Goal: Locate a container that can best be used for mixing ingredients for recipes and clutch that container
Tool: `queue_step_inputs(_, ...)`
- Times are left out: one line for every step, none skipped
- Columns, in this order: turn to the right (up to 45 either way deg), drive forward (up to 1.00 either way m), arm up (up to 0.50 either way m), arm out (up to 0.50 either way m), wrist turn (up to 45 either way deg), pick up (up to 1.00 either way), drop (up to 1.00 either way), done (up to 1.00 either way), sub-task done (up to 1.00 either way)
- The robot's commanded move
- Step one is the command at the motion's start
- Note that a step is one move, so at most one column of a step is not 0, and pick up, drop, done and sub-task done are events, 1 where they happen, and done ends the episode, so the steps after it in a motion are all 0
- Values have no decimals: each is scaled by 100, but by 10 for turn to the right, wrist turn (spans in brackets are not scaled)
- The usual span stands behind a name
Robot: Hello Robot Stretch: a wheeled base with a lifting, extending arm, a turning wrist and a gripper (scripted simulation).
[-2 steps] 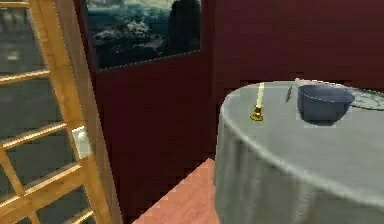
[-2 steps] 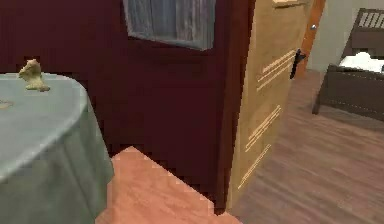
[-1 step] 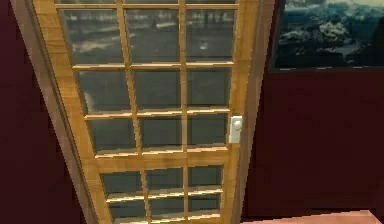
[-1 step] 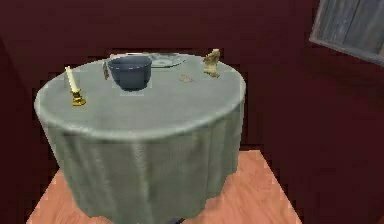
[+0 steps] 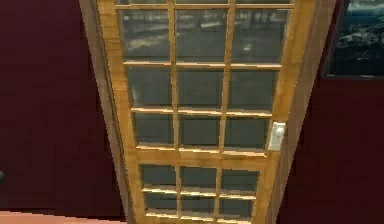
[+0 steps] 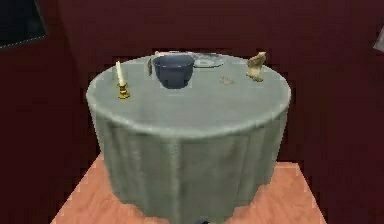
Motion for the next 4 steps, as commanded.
queue_step_inputs(450,0,0,0,0,0,0,0,0)
queue_step_inputs(450,0,0,0,0,0,0,0,0)
queue_step_inputs(390,0,0,0,0,0,0,0,0)
queue_step_inputs(0,55,0,0,0,0,0,0,0)
